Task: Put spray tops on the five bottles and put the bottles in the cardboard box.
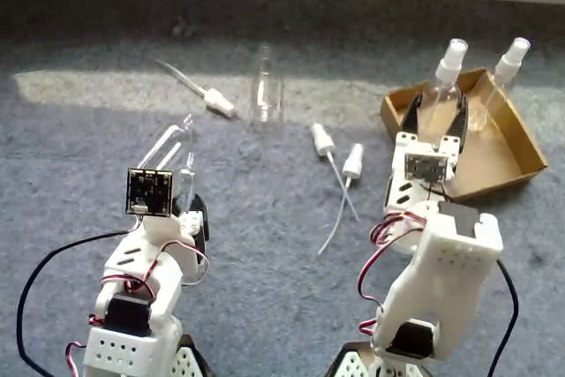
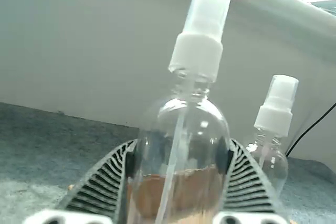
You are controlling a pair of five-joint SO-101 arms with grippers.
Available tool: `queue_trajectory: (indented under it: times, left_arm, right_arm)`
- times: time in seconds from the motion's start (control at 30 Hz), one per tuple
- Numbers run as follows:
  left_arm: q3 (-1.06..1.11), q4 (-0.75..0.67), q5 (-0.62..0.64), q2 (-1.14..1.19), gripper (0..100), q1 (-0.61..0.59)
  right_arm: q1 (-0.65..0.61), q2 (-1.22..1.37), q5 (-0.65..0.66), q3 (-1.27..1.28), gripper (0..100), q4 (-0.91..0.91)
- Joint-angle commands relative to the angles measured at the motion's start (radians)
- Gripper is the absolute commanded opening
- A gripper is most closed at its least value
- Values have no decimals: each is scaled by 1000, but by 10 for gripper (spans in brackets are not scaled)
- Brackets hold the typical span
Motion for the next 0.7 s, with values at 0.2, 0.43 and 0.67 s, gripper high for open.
queue_trajectory:
  times: [0.2,0.43,0.67]
  left_arm:
    - [22,-20,-14,-7,10,-10]
    - [22,-20,-14,-7,10,-10]
    - [22,-20,-14,-7,10,-10]
  right_arm:
    - [-21,84,12,-197,108,-22]
    - [-33,159,14,-328,108,-21]
    - [-36,291,14,-479,108,-19]
